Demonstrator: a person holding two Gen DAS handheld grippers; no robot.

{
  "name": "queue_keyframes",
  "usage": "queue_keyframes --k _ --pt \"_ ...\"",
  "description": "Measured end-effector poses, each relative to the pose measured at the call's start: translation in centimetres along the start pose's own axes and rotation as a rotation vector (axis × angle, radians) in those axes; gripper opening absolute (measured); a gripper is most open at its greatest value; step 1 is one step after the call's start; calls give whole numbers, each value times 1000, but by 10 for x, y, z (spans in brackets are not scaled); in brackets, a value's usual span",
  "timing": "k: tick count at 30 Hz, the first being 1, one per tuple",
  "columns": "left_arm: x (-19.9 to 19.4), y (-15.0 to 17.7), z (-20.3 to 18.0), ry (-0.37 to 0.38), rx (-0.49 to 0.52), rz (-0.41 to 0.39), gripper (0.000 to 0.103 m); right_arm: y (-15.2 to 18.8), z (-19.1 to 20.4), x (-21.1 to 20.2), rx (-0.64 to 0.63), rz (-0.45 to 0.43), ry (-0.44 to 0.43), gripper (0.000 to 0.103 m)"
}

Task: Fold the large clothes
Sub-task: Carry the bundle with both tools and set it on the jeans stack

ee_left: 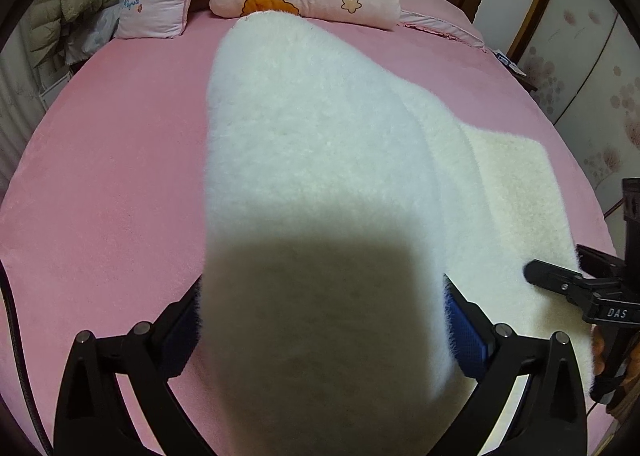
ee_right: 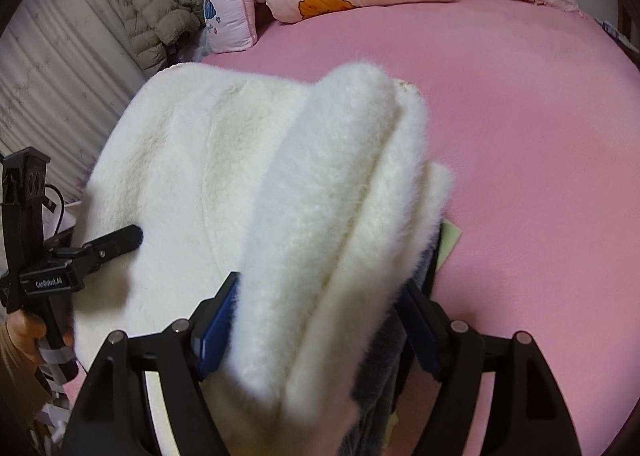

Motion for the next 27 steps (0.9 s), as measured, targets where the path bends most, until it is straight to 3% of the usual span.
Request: queue_keyframes --k 6,13,22,27 --pt "-16 0 -3 -98 29 -10 103 7 15 -30 -81 19 139 75" --pt "-41 -5 -8 -236 2 -17 103 14 24 -69 -76 -3 249 75" --pt "-84 8 -4 -245 -77 27 103 31 38 -109 17 -48 225 75" --pt "-129 33 -14 -253 -142 35 103 48 57 -139 45 -67 205 75"
Point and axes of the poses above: each gripper's, at about its wrist camera, not at the fingertips, and x roughly the way its jaws point, z to its left, y to its underside, the point moved 3 cm from there along x, roughly the way its jaws point, and after that the axes turned 14 degrees about -y, right-handed, at the moved point
